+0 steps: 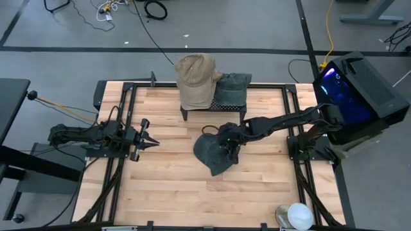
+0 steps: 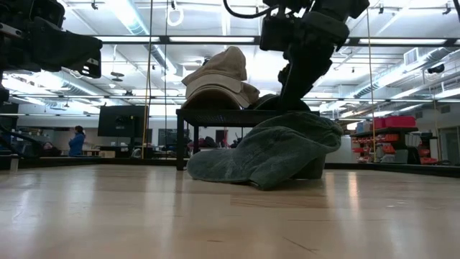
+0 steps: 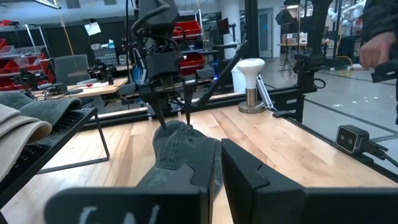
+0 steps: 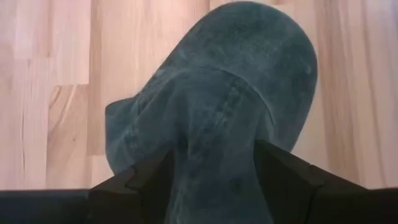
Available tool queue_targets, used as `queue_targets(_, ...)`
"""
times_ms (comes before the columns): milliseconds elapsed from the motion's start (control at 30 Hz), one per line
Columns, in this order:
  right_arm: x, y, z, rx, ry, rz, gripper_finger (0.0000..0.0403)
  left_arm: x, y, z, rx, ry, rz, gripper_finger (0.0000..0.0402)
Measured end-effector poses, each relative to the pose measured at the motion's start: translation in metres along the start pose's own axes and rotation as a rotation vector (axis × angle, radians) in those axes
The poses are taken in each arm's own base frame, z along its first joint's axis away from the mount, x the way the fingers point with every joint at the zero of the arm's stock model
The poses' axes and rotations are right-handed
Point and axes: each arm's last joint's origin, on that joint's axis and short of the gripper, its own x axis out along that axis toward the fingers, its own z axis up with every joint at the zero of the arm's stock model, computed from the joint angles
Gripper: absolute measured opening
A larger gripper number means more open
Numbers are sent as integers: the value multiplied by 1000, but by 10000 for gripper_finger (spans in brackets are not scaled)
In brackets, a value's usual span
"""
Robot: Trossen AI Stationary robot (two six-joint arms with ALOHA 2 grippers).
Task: Pick & Place hat
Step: Stack the black cap on the other black cap on the shelf
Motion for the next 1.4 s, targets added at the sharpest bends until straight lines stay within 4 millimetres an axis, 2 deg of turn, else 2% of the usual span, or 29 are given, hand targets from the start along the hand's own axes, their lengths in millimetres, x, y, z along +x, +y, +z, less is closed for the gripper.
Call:
queue_targets(433, 3, 5, -8, -25, 49, -13, 219, 0, 0, 0, 0, 0, 0, 34)
queue_targets(667, 20, 12, -12, -44, 98, -10, 219, 0, 0, 0, 0, 0, 0, 34)
queue_targets(967, 24, 12, -12, -37, 102, -59, 216, 0, 0, 0, 0, 1, 0, 34)
queue_targets(1100, 23, 11, -12, -36, 100, -63, 191, 0, 0, 0, 0, 1, 0, 34)
queue_targets(1400, 14, 13, -2, -42, 66, -57, 102, 0, 0, 0, 0, 1, 0, 34)
